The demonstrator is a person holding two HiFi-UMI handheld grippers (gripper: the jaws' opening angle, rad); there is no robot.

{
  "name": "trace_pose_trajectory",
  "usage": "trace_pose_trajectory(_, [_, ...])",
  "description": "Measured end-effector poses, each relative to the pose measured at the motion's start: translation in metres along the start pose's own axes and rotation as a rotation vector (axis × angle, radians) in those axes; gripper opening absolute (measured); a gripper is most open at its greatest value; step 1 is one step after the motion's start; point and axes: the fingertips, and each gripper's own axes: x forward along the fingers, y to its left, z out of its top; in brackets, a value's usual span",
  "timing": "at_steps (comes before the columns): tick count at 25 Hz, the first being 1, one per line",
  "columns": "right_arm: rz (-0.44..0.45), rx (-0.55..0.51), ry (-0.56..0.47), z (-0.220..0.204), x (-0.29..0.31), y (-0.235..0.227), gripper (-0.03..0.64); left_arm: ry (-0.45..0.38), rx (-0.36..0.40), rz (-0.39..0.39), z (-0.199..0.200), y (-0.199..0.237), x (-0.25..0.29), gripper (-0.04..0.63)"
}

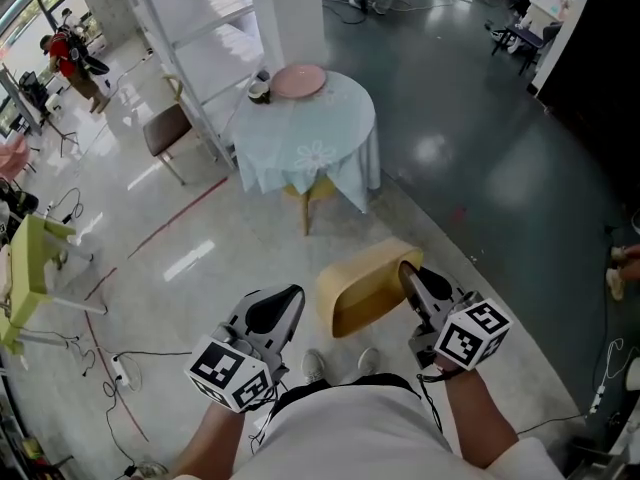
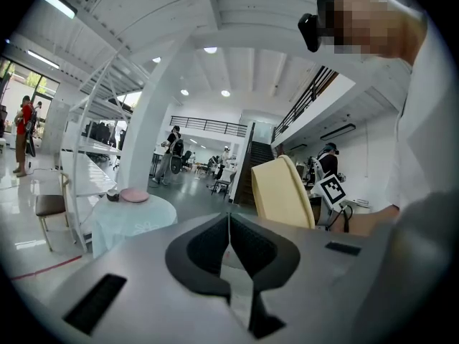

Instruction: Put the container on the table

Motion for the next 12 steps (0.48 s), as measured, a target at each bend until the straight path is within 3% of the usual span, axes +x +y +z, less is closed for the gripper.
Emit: trace_pose_trajectory(12, [-0.039, 0.008, 0.042, 0.016, -0.036, -0.083, 0.025, -0.007, 0.000, 0.045, 0.007, -0.032, 0.059, 0.028])
